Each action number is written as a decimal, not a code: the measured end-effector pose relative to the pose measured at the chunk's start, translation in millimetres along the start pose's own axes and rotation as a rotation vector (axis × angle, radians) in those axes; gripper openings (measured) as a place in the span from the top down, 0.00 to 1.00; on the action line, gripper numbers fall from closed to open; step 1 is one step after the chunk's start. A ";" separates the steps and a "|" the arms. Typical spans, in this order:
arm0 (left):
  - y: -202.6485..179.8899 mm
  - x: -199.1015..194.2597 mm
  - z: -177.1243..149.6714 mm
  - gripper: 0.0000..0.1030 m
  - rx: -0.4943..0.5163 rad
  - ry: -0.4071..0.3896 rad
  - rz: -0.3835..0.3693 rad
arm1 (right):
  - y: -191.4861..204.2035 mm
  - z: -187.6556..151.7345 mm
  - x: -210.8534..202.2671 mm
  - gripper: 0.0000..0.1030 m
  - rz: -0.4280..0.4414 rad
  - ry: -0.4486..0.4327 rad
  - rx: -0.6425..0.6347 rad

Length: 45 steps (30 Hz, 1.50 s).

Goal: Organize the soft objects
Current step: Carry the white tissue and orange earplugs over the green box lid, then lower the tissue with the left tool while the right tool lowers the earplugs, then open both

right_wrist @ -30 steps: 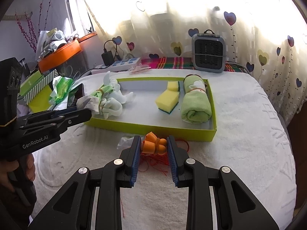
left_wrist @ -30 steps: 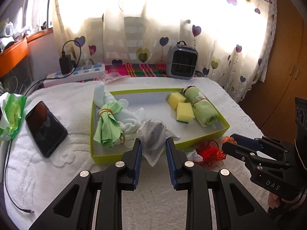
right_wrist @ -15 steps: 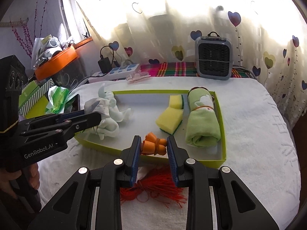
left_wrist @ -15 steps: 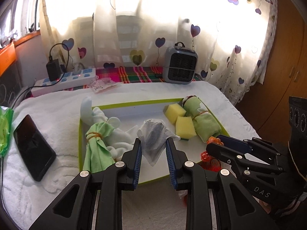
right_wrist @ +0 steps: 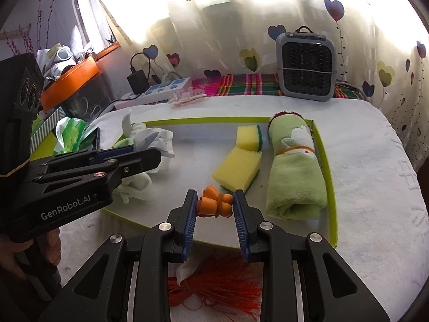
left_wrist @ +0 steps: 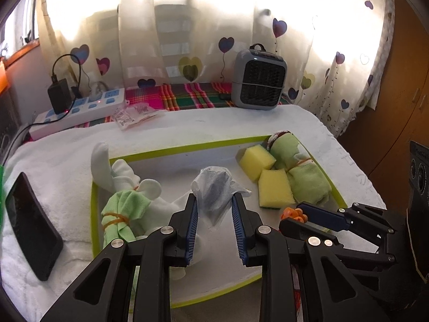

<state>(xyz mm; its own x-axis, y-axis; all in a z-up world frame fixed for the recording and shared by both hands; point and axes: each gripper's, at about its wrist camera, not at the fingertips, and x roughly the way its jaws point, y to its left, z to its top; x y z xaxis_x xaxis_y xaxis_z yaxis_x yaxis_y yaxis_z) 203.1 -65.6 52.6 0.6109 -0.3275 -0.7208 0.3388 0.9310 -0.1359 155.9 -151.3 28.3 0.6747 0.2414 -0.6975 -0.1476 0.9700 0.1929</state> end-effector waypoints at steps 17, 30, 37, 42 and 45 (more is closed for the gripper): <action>-0.6 29.4 -1.1 0.77 0.009 0.057 0.026 | -1.2 -0.7 16.5 0.72 -0.026 0.034 -0.009; 1.3 31.7 -0.8 0.74 0.009 0.056 0.043 | -0.2 -2.5 16.8 0.72 -0.052 0.033 -0.020; -1.0 30.7 -2.2 0.70 0.011 0.053 0.040 | -0.3 -2.6 15.1 0.72 -0.060 0.028 -0.022; -1.1 30.7 -2.5 0.68 0.012 0.053 0.040 | -1.4 -3.1 13.4 0.69 -0.061 0.026 -0.018; -0.9 30.2 -2.3 0.68 0.009 0.053 0.040 | -2.1 -3.9 12.0 0.63 -0.060 0.022 -0.013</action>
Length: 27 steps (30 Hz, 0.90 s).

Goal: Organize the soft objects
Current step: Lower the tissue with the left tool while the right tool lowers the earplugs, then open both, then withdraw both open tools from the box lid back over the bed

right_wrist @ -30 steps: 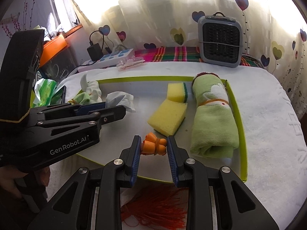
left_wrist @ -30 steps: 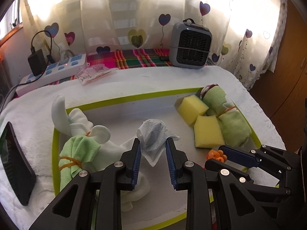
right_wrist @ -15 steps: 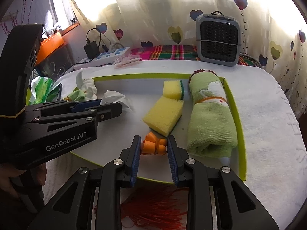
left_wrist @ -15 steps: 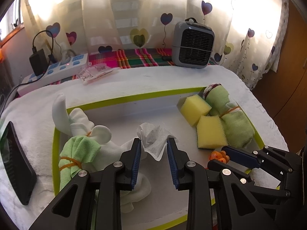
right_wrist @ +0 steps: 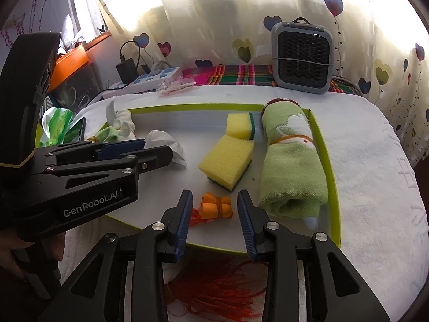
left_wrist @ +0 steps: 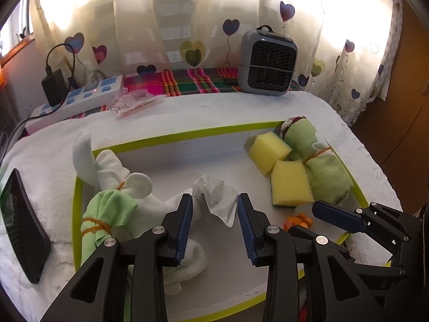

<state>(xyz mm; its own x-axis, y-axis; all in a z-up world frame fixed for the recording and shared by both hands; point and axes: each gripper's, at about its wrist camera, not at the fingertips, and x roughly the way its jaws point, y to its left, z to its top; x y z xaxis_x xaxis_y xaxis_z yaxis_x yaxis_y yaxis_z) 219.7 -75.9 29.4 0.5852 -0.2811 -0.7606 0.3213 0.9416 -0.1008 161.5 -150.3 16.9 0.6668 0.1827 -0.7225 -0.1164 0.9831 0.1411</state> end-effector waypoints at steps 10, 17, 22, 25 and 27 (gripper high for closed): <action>-2.0 -12.9 -4.0 0.62 0.006 -0.019 0.022 | 0.0 -2.7 -6.8 0.61 -0.006 -0.013 0.002; -3.8 -26.1 -11.4 0.62 0.009 -0.037 0.027 | 0.1 -5.1 -12.4 0.58 -0.005 -0.024 0.011; -5.8 -35.7 -16.7 0.62 0.005 -0.046 0.024 | 1.9 -7.5 -18.8 0.56 -0.009 -0.039 0.010; -5.9 -41.4 -20.3 0.62 0.004 -0.053 0.031 | 3.4 -10.0 -22.2 0.54 -0.013 -0.043 0.005; -5.4 -44.4 -22.4 0.62 -0.002 -0.056 0.028 | 3.9 -11.0 -24.4 0.54 -0.014 -0.046 0.002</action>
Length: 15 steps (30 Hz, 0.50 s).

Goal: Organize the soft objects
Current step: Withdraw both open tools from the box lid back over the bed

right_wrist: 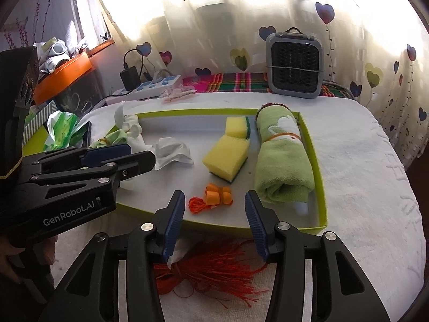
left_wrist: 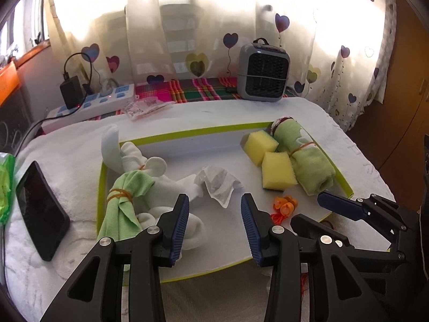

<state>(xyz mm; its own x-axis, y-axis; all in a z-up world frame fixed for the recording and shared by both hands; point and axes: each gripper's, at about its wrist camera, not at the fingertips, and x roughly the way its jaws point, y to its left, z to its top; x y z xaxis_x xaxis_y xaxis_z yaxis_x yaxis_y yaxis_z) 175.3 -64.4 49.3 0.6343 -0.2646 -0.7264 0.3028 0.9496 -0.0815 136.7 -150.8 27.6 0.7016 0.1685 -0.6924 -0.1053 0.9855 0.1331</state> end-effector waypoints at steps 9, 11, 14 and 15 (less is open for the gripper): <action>2.5 -18.2 -13.4 0.62 -0.016 -0.018 0.030 | 2.5 -6.7 -12.1 0.53 -0.003 -0.026 -0.009; 3.8 -22.2 -16.2 0.62 -0.021 -0.024 0.032 | 2.2 -8.3 -15.2 0.53 -0.003 -0.032 -0.008; 4.2 -28.9 -21.9 0.62 -0.025 -0.034 0.050 | 1.6 -10.9 -19.7 0.53 0.000 -0.035 -0.005; 4.2 -30.7 -23.6 0.62 -0.029 -0.037 0.049 | 1.4 -11.8 -20.7 0.53 0.001 -0.034 -0.004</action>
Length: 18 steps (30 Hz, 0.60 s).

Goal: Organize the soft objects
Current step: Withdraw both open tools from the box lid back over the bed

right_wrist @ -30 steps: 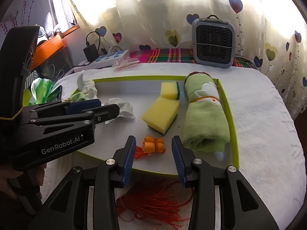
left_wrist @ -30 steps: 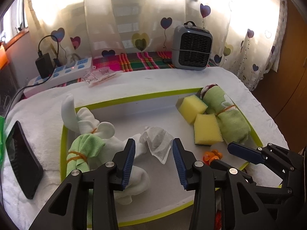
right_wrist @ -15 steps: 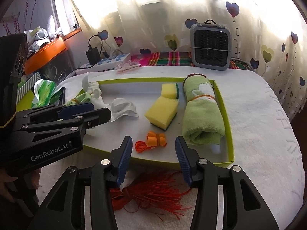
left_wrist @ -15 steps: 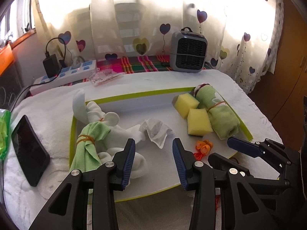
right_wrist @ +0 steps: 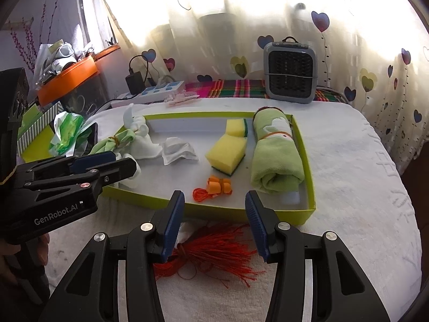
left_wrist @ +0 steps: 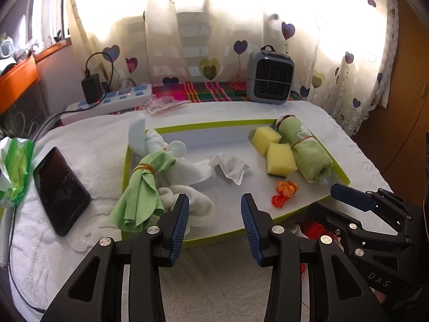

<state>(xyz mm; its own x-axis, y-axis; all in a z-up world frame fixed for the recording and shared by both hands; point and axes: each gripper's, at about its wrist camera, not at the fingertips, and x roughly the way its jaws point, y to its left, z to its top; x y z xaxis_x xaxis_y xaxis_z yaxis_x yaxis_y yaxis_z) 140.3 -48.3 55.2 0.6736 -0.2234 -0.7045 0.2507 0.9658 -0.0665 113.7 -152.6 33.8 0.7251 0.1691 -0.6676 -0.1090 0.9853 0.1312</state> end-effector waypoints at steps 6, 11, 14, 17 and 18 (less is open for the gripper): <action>-2.5 -12.6 -10.2 0.62 0.003 -0.012 -0.004 | -0.1 -6.9 -8.5 0.50 0.006 -0.008 0.007; -4.3 -21.8 -18.5 0.62 0.006 -0.020 -0.010 | 1.7 -11.9 -16.1 0.48 -0.001 -0.015 0.002; -4.2 -23.3 -24.0 0.62 -0.003 -0.014 -0.017 | 1.7 -14.1 -18.8 0.48 -0.003 -0.015 0.003; -4.0 -24.8 -28.7 0.62 -0.009 -0.008 -0.027 | 2.0 -18.8 -24.2 0.48 -0.005 -0.015 -0.001; -3.8 -25.9 -30.9 0.62 -0.011 -0.008 -0.034 | 1.7 -20.9 -25.8 0.48 -0.007 -0.015 -0.003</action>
<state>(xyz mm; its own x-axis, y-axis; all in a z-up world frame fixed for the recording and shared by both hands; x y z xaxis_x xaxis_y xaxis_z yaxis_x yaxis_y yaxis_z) 100.5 -42.1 51.9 0.6702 -0.2568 -0.6964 0.2656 0.9591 -0.0981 80.6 -154.9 35.9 0.7357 0.1615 -0.6578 -0.1059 0.9866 0.1238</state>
